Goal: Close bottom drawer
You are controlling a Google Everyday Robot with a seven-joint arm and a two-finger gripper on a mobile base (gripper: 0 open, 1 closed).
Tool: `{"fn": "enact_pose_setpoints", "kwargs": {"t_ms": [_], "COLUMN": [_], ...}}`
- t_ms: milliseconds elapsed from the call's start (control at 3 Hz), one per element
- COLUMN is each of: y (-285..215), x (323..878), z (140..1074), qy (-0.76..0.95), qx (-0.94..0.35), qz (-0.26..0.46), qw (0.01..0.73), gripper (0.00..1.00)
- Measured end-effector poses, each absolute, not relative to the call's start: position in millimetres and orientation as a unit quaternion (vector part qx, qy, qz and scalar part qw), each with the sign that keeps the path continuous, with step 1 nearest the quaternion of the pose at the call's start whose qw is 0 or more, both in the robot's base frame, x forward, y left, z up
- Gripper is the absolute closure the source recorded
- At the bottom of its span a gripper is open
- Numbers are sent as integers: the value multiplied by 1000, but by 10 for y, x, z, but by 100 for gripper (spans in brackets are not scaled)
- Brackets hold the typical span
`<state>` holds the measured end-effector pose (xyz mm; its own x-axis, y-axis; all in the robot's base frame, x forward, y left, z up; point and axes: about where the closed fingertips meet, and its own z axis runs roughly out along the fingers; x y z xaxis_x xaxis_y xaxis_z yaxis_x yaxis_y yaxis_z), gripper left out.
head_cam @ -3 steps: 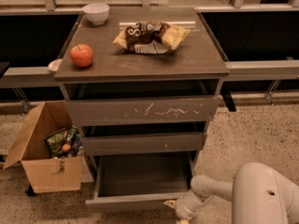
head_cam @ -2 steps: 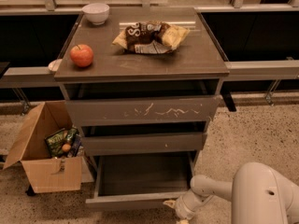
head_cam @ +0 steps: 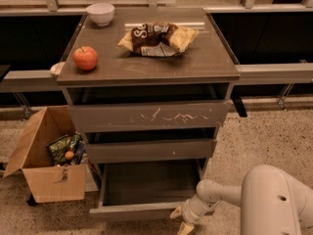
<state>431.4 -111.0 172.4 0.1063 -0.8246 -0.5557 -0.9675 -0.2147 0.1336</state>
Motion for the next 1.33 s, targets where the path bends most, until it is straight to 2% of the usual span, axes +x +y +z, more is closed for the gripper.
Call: {"fn": "enact_pose_setpoints", "kwargs": {"t_ms": [333,667,1000,1333], "y": [-1150,-1177,-1246,-1245], "x": [4675,4827,5078,5161], "z": [1747,1713,1600,1459], "qy": [614,617,631,642], "qx": [-742,-742,-732,-718], "qz": [215,196,176,177], "qw": [160,171,187,200], "gripper": [65,88,100,100]}}
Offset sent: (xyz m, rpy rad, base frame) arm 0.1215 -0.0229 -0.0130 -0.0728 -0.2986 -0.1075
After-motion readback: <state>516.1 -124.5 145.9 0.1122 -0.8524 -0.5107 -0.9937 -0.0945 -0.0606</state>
